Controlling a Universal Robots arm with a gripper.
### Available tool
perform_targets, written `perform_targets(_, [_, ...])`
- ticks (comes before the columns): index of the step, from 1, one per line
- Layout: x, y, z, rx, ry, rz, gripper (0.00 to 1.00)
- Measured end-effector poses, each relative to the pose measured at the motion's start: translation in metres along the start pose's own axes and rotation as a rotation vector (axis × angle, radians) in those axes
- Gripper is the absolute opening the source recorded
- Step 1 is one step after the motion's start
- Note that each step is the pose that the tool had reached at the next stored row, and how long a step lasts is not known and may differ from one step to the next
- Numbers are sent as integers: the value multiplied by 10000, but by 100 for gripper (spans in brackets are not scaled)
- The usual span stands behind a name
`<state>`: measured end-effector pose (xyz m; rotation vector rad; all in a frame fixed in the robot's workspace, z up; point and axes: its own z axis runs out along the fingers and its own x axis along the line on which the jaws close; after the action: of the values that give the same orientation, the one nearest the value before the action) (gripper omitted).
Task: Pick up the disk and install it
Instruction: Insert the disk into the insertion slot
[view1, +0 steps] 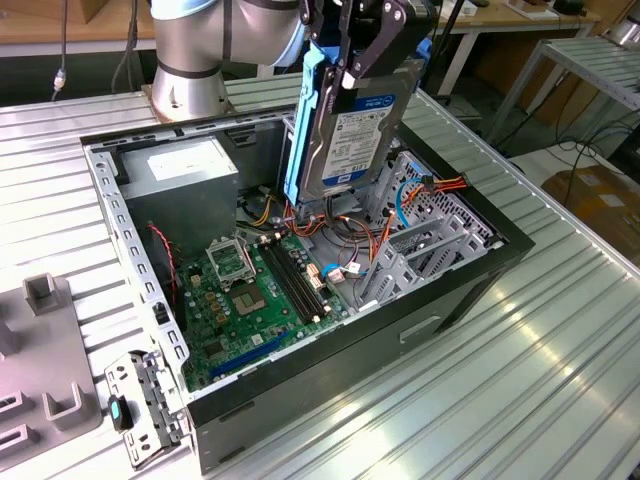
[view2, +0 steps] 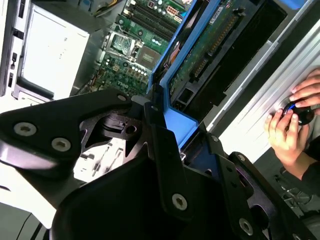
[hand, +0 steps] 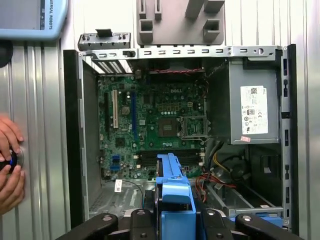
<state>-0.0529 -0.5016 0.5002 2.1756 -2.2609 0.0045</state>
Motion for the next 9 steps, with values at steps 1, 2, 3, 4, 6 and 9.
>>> perform_targets(1, [45,-5,5,-65,6,-1,37])
perform_targets(2, [58,-14,9,-86,6,-1,37])
perform_targets(3, [63,-29,13,-91,6,-1,37])
perform_targets(4, [68,-57,15,-99,8,-1,37])
perform_targets(6, [81,-121,19,-105,9,-1,37])
perform_targets(9, [114,-184,26,-105,9,-1,37])
